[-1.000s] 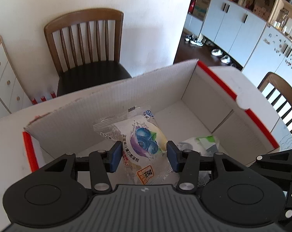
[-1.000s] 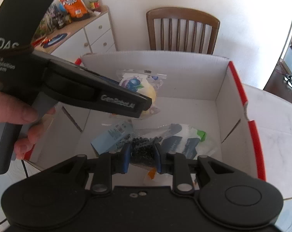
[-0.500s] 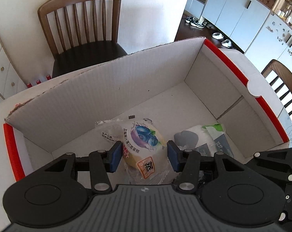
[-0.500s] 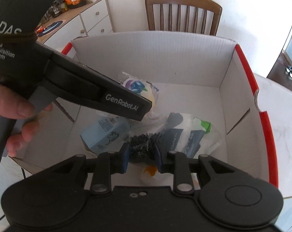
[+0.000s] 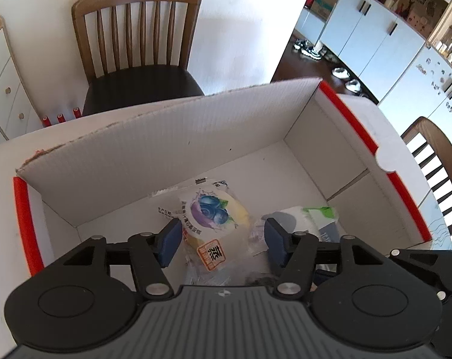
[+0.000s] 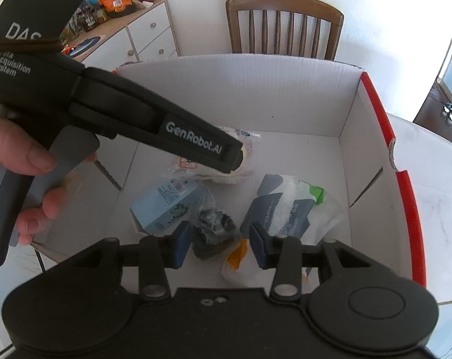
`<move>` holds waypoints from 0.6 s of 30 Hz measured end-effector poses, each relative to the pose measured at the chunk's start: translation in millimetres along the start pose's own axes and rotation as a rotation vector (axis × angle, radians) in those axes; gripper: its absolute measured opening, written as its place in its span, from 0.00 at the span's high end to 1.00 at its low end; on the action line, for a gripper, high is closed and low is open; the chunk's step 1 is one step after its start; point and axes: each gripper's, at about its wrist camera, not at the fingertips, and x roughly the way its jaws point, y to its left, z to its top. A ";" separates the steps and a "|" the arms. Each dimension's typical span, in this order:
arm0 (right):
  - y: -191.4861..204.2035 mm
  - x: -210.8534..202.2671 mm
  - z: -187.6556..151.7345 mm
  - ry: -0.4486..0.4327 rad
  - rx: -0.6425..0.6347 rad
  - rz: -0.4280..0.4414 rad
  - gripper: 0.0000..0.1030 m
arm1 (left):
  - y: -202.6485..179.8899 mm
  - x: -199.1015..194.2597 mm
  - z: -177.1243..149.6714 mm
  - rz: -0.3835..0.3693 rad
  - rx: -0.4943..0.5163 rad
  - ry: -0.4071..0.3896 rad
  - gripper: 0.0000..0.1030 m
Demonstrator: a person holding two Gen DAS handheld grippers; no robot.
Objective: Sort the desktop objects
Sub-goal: 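Open both tools to release the black bag and blueberry packet in the box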
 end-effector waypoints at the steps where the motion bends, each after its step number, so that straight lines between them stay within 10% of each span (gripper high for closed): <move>1: -1.7 -1.4 3.2 -0.004 0.000 0.003 0.59 | -1.0 -2.1 0.1 -0.003 0.002 -0.004 0.42; 15: 2.5 -41.3 2.5 -0.068 0.007 0.010 0.56 | -19.7 -43.0 -5.9 0.001 0.026 -0.064 0.41; 18: 2.2 -50.5 0.4 -0.083 0.015 0.004 0.40 | -23.8 -54.2 -9.2 0.013 0.026 -0.078 0.41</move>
